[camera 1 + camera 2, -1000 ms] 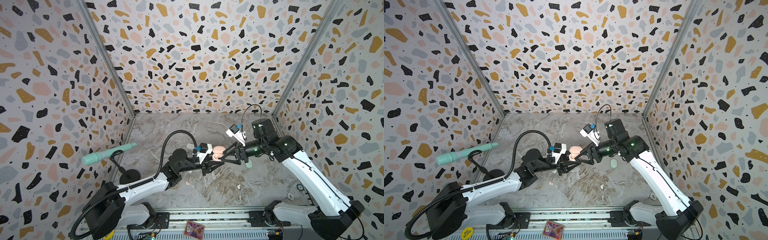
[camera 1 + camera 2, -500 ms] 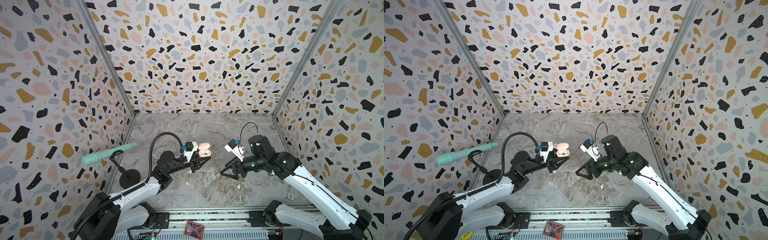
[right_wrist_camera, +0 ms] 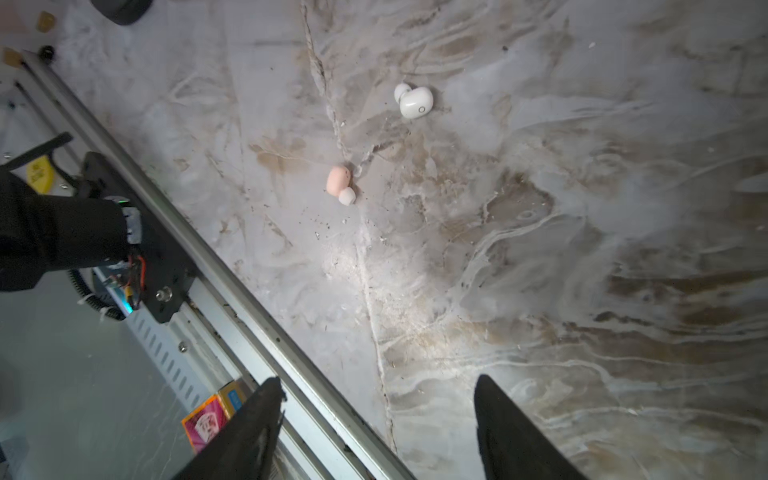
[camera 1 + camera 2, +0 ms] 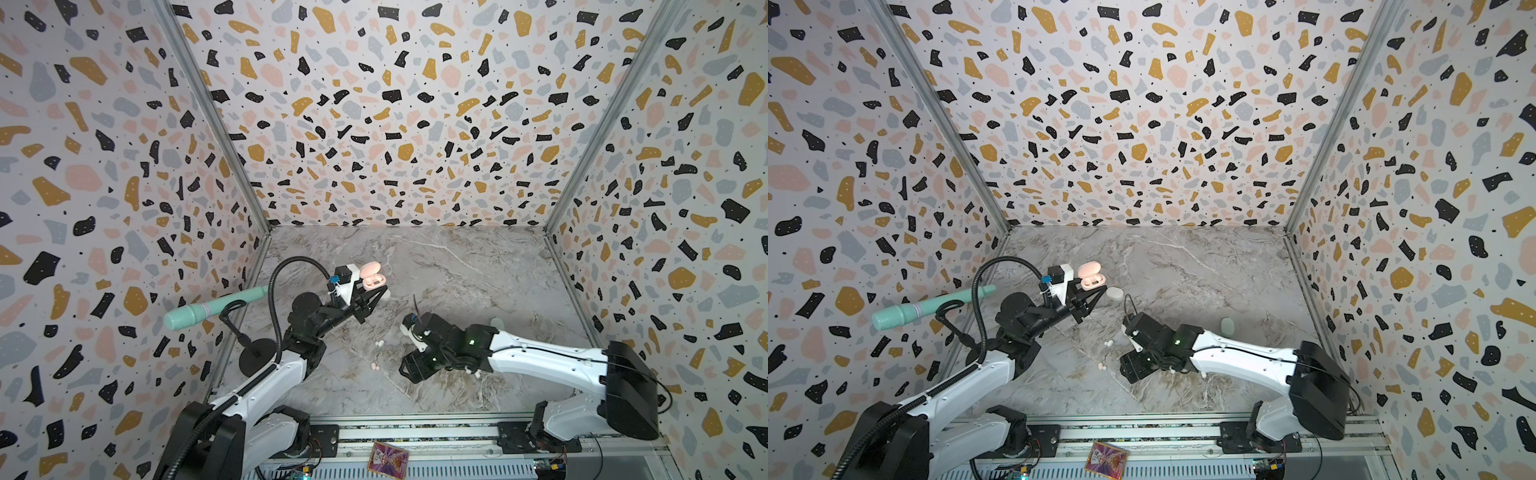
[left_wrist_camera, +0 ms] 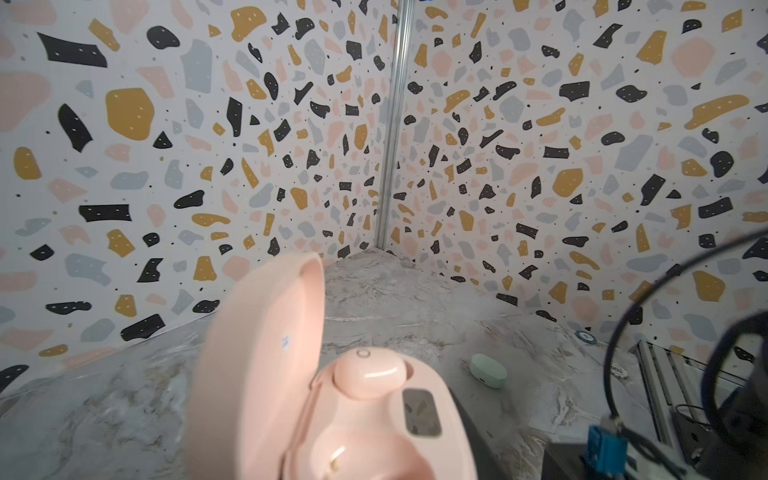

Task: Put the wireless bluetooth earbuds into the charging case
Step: 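Move the right gripper away to the second pink earbud on the table, then lower the right gripper onto the second pink earbud and close on it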

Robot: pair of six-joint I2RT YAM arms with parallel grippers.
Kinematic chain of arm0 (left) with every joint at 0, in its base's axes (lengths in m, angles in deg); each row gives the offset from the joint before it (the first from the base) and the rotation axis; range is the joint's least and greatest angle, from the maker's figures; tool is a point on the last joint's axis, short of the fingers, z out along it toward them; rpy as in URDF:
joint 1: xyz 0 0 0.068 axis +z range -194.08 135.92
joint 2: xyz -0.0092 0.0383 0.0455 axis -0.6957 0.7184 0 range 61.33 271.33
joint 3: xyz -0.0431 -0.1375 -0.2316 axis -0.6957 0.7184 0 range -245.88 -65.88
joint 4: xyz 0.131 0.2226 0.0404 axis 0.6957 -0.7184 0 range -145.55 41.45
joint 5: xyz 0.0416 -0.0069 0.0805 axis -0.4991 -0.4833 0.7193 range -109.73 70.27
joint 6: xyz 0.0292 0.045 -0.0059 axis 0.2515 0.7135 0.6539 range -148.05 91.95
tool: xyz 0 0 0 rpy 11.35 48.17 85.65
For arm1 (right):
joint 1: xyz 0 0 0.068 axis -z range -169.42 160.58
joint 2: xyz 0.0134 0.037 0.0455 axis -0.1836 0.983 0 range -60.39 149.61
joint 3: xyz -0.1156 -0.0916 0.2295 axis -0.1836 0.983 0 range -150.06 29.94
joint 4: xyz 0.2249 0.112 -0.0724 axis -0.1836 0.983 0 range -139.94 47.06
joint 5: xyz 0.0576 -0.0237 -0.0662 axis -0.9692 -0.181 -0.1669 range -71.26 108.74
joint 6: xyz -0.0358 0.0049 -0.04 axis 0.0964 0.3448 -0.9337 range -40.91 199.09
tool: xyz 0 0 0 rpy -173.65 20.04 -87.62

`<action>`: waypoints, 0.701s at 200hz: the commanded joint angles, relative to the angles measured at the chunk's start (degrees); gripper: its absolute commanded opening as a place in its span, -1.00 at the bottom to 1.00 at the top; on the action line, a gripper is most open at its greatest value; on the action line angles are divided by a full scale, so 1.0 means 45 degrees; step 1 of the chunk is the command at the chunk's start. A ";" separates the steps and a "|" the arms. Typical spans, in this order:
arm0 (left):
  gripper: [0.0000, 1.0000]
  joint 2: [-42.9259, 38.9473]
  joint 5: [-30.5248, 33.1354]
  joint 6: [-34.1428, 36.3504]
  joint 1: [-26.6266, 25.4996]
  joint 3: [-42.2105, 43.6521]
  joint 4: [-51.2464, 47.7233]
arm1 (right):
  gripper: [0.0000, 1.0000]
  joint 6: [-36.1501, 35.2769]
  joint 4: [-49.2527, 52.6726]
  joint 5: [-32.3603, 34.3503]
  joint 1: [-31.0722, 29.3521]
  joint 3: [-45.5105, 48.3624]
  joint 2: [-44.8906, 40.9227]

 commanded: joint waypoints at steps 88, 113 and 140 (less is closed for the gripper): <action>-0.40 0.1498 -0.0499 -0.0747 0.1885 -0.0308 0.2390 | 0.00 0.2517 0.1453 0.1550 -0.1029 -0.4909 0.4786; -0.40 0.1906 -0.0720 -0.1034 0.2116 -0.0465 0.2778 | -0.09 0.2305 0.2082 0.1582 -0.1060 -0.6047 0.5817; -0.41 0.2156 -0.0874 -0.1338 0.2272 -0.0499 0.3225 | -0.18 0.2005 0.2679 0.1769 -0.1120 -0.7161 0.6695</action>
